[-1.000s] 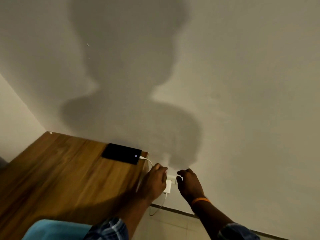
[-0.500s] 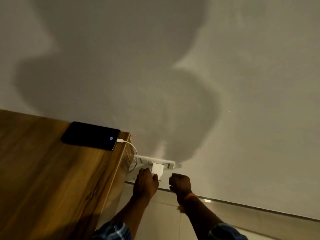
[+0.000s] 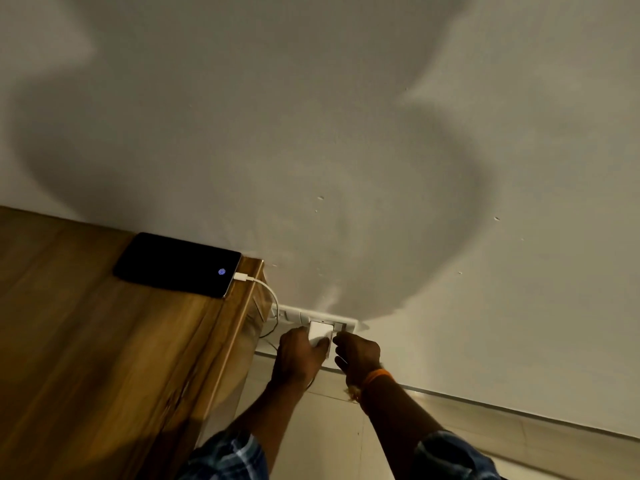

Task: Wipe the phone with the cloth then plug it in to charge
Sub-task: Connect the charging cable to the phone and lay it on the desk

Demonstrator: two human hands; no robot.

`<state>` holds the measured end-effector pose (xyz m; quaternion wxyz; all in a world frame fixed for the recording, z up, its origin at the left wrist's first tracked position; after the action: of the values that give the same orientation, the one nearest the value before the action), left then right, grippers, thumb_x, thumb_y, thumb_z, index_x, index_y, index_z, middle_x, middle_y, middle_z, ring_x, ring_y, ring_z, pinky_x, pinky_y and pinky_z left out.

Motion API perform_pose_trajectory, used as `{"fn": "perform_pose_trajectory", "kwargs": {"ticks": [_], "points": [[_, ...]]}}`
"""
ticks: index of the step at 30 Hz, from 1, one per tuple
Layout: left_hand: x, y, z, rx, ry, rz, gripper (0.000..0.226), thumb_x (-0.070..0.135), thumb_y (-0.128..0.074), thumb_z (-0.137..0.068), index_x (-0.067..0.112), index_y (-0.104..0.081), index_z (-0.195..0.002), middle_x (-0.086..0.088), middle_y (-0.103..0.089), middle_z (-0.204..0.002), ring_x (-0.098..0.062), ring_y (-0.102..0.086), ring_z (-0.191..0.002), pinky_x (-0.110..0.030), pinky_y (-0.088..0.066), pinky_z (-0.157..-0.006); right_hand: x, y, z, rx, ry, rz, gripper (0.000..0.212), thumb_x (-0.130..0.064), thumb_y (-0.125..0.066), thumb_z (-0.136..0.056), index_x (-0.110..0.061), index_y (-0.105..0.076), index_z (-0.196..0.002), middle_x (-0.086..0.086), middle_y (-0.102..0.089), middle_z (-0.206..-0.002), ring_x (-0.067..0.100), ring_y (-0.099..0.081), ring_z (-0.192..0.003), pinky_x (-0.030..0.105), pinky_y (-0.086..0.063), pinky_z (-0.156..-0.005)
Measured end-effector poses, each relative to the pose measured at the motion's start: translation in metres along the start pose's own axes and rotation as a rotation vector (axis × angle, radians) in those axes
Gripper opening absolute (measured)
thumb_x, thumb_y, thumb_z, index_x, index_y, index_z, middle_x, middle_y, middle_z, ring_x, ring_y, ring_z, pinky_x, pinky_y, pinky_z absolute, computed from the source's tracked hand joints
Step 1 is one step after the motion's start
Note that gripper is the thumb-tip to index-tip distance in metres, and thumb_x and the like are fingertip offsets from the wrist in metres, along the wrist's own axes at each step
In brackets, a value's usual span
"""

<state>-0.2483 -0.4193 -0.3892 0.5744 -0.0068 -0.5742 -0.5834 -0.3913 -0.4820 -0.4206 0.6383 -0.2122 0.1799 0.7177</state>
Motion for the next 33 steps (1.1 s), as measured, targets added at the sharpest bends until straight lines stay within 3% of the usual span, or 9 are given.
{"fn": "perform_pose_trajectory", "kwargs": {"ticks": [3, 4, 6, 8, 13, 17, 23, 27, 33], "points": [[0.002, 0.002, 0.001, 0.005, -0.006, 0.004, 0.041, 0.044, -0.070, -0.086, 0.012, -0.072, -0.112, -0.008, -0.073, -0.110, -0.022, -0.070, -0.101, -0.030, -0.060, -0.079, 0.002, -0.001, -0.002, 0.003, -0.004, -0.015, 0.012, 0.005, -0.069, -0.084, 0.003, -0.064, -0.073, 0.025, -0.072, -0.101, 0.033, -0.065, -0.100, 0.054, -0.053, -0.100], [0.002, 0.003, 0.001, 0.005, -0.007, 0.006, 0.042, 0.046, -0.070, -0.086, 0.012, -0.072, -0.111, -0.007, -0.074, -0.110, -0.021, -0.071, -0.101, -0.030, -0.060, -0.079, 0.003, -0.002, -0.003, 0.001, -0.003, -0.022, 0.012, 0.005, -0.069, -0.083, 0.003, -0.064, -0.072, 0.025, -0.072, -0.095, 0.030, -0.067, -0.089, 0.046, -0.059, -0.087], [0.001, 0.003, 0.001, -0.002, -0.005, 0.003, 0.044, 0.050, -0.069, -0.085, 0.014, -0.073, -0.110, -0.005, -0.074, -0.108, -0.020, -0.071, -0.099, -0.031, -0.060, -0.079, 0.004, -0.005, -0.006, 0.013, 0.003, -0.035, 0.010, 0.005, -0.070, -0.081, 0.004, -0.064, -0.072, 0.018, -0.062, -0.084, 0.022, -0.054, -0.065, 0.030, -0.046, -0.059], [-0.001, 0.004, -0.001, -0.011, -0.004, -0.018, 0.043, 0.052, -0.069, -0.084, 0.016, -0.073, -0.108, -0.004, -0.074, -0.107, -0.019, -0.070, -0.099, -0.031, -0.059, -0.080, 0.005, -0.009, -0.008, 0.018, -0.001, -0.057, 0.012, 0.004, -0.069, -0.081, 0.002, -0.062, -0.072, 0.014, -0.056, -0.079, 0.019, -0.045, -0.058, 0.027, -0.038, -0.055], [-0.002, 0.002, 0.000, -0.026, -0.004, -0.069, 0.042, 0.048, -0.067, -0.087, 0.014, -0.071, -0.112, -0.006, -0.072, -0.111, -0.021, -0.068, -0.104, -0.036, -0.059, -0.085, 0.005, -0.011, -0.007, 0.017, 0.091, -0.011, 0.015, -0.003, -0.067, -0.086, 0.000, -0.066, -0.071, 0.012, -0.057, -0.068, 0.022, -0.050, -0.061, 0.033, -0.044, -0.061], [0.013, 0.007, 0.013, 0.009, -0.031, -0.179, 0.051, 0.041, -0.056, -0.096, 0.011, -0.052, -0.137, -0.010, -0.059, -0.133, -0.026, -0.055, -0.126, -0.035, -0.050, -0.101, -0.006, 0.002, 0.014, 0.051, 0.238, 0.356, 0.042, -0.006, -0.058, -0.082, -0.014, -0.050, -0.042, 0.003, -0.046, -0.051, 0.024, -0.041, -0.062, 0.036, -0.037, -0.066], [0.052, 0.023, 0.045, -0.023, -0.090, -0.252, 0.052, 0.039, -0.047, -0.101, 0.010, -0.044, -0.143, -0.009, -0.046, -0.148, -0.023, -0.042, -0.139, -0.031, -0.042, -0.108, -0.059, 0.019, 0.066, 0.043, 0.484, 0.864, 0.044, -0.013, -0.054, -0.088, -0.018, -0.037, -0.048, -0.007, -0.039, -0.050, 0.015, -0.036, -0.054, 0.023, -0.032, -0.053], [0.101, 0.061, 0.081, -0.030, -0.237, -0.299, 0.049, 0.042, -0.046, -0.100, 0.013, -0.047, -0.140, -0.006, -0.049, -0.142, -0.021, -0.049, -0.131, -0.031, -0.044, -0.105, -0.104, 0.023, 0.138, 0.024, 0.642, 1.024, 0.042, -0.013, -0.053, -0.089, -0.015, -0.034, -0.051, -0.005, -0.037, -0.051, 0.015, -0.035, -0.054, 0.023, -0.031, -0.051], [0.193, 0.189, 0.145, 0.136, -0.341, -0.364, 0.051, 0.047, -0.045, -0.098, 0.018, -0.048, -0.140, -0.001, -0.049, -0.143, -0.020, -0.048, -0.131, -0.032, -0.039, -0.107, -0.183, 0.011, 0.288, -0.089, 0.862, 1.079, 0.023, -0.019, -0.057, -0.090, -0.018, -0.074, -0.074, -0.004, -0.068, -0.075, 0.019, -0.059, -0.080, 0.023, -0.049, -0.078]]}}
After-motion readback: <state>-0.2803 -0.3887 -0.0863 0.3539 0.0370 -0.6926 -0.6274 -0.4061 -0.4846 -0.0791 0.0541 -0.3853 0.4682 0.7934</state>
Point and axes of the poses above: each hand's wrist, its own z-axis away from the middle knuckle, its own y-axis out of the back of the hand, x = y × z, the point moved 9 cm from there along -z, towards the middle knuckle
